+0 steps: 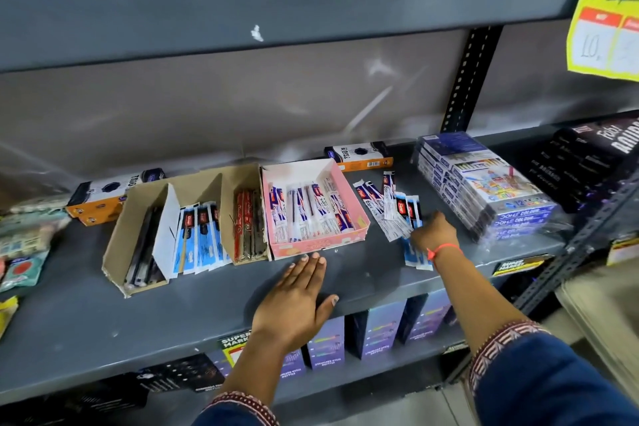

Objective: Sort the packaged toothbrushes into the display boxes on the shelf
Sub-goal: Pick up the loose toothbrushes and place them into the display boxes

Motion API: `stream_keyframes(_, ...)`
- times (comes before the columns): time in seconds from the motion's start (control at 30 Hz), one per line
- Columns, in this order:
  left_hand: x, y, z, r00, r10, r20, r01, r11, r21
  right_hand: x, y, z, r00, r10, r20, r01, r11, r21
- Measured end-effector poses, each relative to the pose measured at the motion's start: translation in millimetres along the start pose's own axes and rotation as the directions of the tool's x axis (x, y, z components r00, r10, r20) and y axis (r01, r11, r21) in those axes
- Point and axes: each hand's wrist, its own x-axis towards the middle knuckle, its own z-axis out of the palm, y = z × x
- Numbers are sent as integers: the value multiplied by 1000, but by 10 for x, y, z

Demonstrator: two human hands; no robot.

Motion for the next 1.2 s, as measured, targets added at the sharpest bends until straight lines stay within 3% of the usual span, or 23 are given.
stream_keyframes(0.27,-10,-12,-7,1000,13,-5,-13,999,-42,30,-68,46,999,-2,-41,-7,976,-216)
stream_keyframes(0.6,-19,-4,-14,999,26,-44,-28,999,-31,200,-129,49,998,46,44,-43,998,-54)
stream_keyframes(0.73,-6,4,-18,1000,16,2,-16,1000,-12,223,-19,-50,983,55,175,-86,981,175)
stream_keyframes(0.87,-9,26,-34,1000,14,-4,-14,1000,20,13,-37,-139,978,-93,188,-9,879,477)
stream_keyframes(0.93,-17,34,-43,1000,21,-20,-21,999,41,-173,-103,-160,948,-180,262,-17,793,608)
stream_keyframes(1.03,-31,40,-50,999,19,-39,-17,999,45,-497,-169,-123,874,-287,392,-96,689,718)
stream_keyframes(1.2,-29,42,-58,999,-4,-52,4,1000,-6,-990,-173,26,782,-445,437,-109,592,799)
